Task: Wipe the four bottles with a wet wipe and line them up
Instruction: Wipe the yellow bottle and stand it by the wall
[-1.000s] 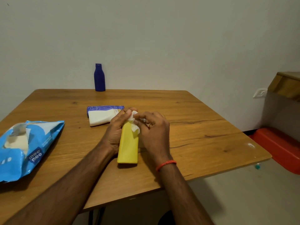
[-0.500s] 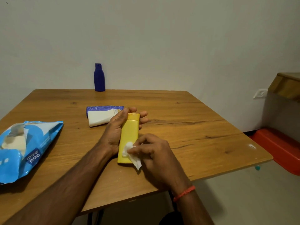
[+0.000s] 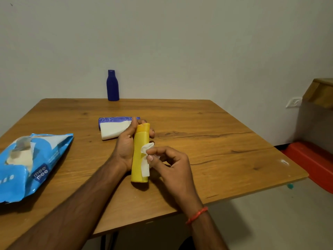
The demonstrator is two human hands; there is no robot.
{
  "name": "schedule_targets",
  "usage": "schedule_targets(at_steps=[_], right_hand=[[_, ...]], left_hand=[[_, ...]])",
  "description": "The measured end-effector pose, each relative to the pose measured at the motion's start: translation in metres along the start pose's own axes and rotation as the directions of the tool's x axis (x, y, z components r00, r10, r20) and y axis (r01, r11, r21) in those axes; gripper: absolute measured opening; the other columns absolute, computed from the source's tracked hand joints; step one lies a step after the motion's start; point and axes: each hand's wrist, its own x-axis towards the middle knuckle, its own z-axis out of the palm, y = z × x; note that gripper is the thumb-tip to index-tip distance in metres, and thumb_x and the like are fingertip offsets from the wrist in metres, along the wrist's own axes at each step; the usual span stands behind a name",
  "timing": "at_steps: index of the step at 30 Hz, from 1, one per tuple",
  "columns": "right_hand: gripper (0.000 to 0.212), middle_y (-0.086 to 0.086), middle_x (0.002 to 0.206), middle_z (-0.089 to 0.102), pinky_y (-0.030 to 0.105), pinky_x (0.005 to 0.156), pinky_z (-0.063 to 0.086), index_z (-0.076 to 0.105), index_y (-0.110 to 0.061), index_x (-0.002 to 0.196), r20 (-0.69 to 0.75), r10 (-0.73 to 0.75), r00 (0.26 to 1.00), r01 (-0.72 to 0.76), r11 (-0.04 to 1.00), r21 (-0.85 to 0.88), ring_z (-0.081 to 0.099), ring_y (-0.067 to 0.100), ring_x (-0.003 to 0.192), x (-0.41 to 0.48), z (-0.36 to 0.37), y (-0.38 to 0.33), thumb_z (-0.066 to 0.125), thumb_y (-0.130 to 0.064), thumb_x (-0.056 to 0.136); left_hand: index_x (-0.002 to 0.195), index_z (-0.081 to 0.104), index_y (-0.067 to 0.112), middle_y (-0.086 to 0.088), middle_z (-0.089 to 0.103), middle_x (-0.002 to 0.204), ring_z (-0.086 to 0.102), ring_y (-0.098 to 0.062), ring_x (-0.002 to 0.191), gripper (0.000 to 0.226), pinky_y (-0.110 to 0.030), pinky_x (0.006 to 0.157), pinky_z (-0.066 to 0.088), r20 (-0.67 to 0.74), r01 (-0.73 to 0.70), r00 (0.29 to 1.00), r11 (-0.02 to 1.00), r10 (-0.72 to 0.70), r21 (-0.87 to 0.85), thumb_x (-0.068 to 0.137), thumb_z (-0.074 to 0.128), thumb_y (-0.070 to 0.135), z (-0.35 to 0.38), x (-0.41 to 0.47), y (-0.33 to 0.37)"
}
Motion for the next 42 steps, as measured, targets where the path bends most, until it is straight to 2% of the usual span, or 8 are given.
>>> schedule_targets(at_steps=[7,10,14,19,25,29,33,42], right_hand=[[0.02,0.008,0.093,0.077,0.043,0.071,0.061,0.077,-0.013,0.098,-0.013,0.338,0.941,-0.306,0.868,0.39,0.073,0.023,0.08,0.019,0.0,-0.018,0.06,-0.004,0.093],[0.032,0.009,0.087,0.076,0.037,0.06,0.058,0.079,-0.016,0.09,0.046,0.351,0.935,-0.351,0.903,0.247,0.069,0.021,0.071,0.028,-0.002,-0.02,0.051,-0.002,0.094],[0.022,-0.002,0.092,0.077,0.044,0.076,0.061,0.079,-0.023,0.09,0.083,0.293,0.952,-0.29,0.956,-0.048,0.072,0.018,0.087,0.036,-0.001,-0.02,0.057,-0.02,0.095],[0.027,-0.015,0.099,0.074,0.022,0.078,0.048,0.077,-0.027,0.099,0.237,0.222,0.946,-0.165,0.957,-0.238,0.063,-0.006,0.096,0.041,0.001,-0.026,0.07,-0.049,0.087],[0.033,0.002,0.097,0.077,0.054,0.088,0.058,0.076,-0.012,0.093,0.236,0.305,0.923,-0.302,0.952,-0.05,0.072,0.022,0.099,0.05,0.004,-0.028,0.085,-0.039,0.075],[0.042,0.014,0.099,0.077,0.054,0.085,0.059,0.069,0.005,0.101,0.227,0.288,0.93,-0.315,0.944,0.095,0.073,0.031,0.097,0.057,-0.001,-0.032,0.085,-0.024,0.076],[0.047,0.013,0.094,0.077,0.047,0.077,0.059,0.067,0.002,0.094,0.095,0.201,0.975,-0.2,0.98,-0.016,0.071,0.022,0.081,0.073,-0.009,-0.031,0.088,-0.034,0.072],[0.029,-0.004,0.091,0.078,0.044,0.083,0.06,0.077,-0.021,0.09,0.06,0.041,0.997,-0.034,0.994,-0.105,0.073,0.015,0.09,0.114,-0.016,-0.036,0.085,-0.042,0.074]], left_hand=[[0.077,0.062,0.026,0.004,0.054,0.058,0.045,-0.011,0.054,0.041,-0.027,0.056,0.037,0.025,-0.173,0.985,0.979,0.171,0.11,0.063,0.088,0.055,-0.001,0.001,0.003],[0.07,0.057,0.023,0.004,0.049,0.056,0.039,-0.011,0.054,0.033,-0.022,0.051,0.037,0.082,-0.258,0.965,0.961,0.251,0.103,0.065,0.086,0.038,0.006,-0.004,0.001],[0.077,0.055,0.02,-0.002,0.054,0.066,0.045,-0.017,0.069,0.043,-0.029,0.058,0.045,0.187,-0.262,0.947,0.965,0.262,-0.028,0.055,0.086,0.042,0.011,-0.007,0.003],[0.084,0.056,0.016,-0.015,0.06,0.089,0.055,-0.028,0.087,0.051,-0.039,0.075,0.047,0.255,-0.256,0.938,0.964,0.233,0.064,0.057,0.08,0.052,0.011,-0.006,0.005],[0.092,0.059,0.009,-0.022,0.066,0.096,0.068,-0.03,0.089,0.063,-0.041,0.074,0.058,0.247,-0.256,0.939,0.966,0.24,0.034,0.059,0.084,0.057,0.008,-0.003,0.011],[0.094,0.067,0.015,-0.017,0.071,0.096,0.071,-0.028,0.083,0.062,-0.044,0.075,0.058,0.088,-0.265,0.963,0.951,0.253,0.161,0.061,0.082,0.065,0.014,-0.006,0.016],[0.103,0.067,0.016,-0.008,0.075,0.091,0.072,-0.024,0.083,0.047,-0.046,0.075,0.06,-0.159,-0.326,0.889,0.838,0.429,0.436,0.083,0.062,0.058,0.017,-0.012,0.012],[0.115,0.066,0.015,0.0,0.072,0.098,0.07,-0.006,0.083,0.029,-0.019,0.06,0.053,0.039,-0.423,0.802,0.52,0.596,0.742,0.089,0.066,0.027,0.013,-0.012,0.041]])
